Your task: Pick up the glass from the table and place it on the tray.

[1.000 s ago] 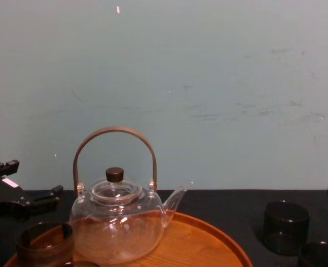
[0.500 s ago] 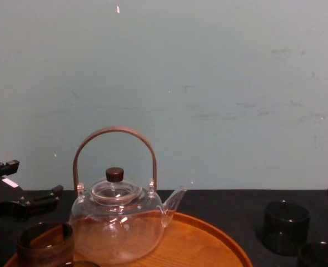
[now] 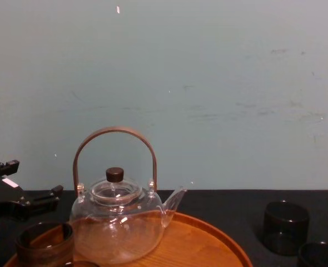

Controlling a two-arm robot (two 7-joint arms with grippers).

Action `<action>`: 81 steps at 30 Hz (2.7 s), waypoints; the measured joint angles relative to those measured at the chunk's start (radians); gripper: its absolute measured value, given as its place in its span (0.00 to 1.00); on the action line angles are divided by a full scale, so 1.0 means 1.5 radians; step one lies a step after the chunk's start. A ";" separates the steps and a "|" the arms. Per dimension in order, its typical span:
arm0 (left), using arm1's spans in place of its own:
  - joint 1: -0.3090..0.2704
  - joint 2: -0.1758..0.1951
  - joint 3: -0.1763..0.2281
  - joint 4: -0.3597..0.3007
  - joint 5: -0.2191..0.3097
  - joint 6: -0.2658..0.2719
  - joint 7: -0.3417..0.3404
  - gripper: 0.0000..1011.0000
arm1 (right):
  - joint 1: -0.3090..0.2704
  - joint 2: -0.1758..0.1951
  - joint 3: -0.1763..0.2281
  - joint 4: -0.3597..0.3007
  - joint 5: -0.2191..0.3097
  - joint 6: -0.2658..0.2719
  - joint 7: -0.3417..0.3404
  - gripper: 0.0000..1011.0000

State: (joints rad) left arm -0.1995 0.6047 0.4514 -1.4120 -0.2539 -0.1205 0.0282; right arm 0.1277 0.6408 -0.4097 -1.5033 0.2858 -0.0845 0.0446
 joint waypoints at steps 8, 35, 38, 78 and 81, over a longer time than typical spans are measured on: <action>0.000 0.000 0.000 0.000 0.000 0.000 0.000 0.99 | -0.058 0.024 0.021 -0.066 0.015 0.008 0.018 0.99; 0.000 0.000 0.000 0.000 0.000 0.000 0.000 0.99 | -0.168 0.021 0.055 -0.120 0.046 0.013 0.088 0.99; 0.000 0.000 0.000 0.000 0.000 0.000 0.000 0.99 | -0.170 0.017 0.059 -0.115 0.047 0.015 0.094 0.99; 0.000 0.000 0.000 0.000 0.000 0.000 0.000 0.99 | -0.074 -0.078 0.062 0.029 0.009 0.027 0.197 0.99; 0.000 0.000 0.000 0.000 0.000 0.000 0.000 0.99 | -0.062 -0.088 0.062 0.048 0.011 0.025 0.210 0.99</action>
State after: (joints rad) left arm -0.1995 0.6047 0.4514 -1.4120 -0.2539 -0.1205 0.0283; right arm 0.0351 0.5088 -0.3164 -1.4312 0.3018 -0.0467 0.3600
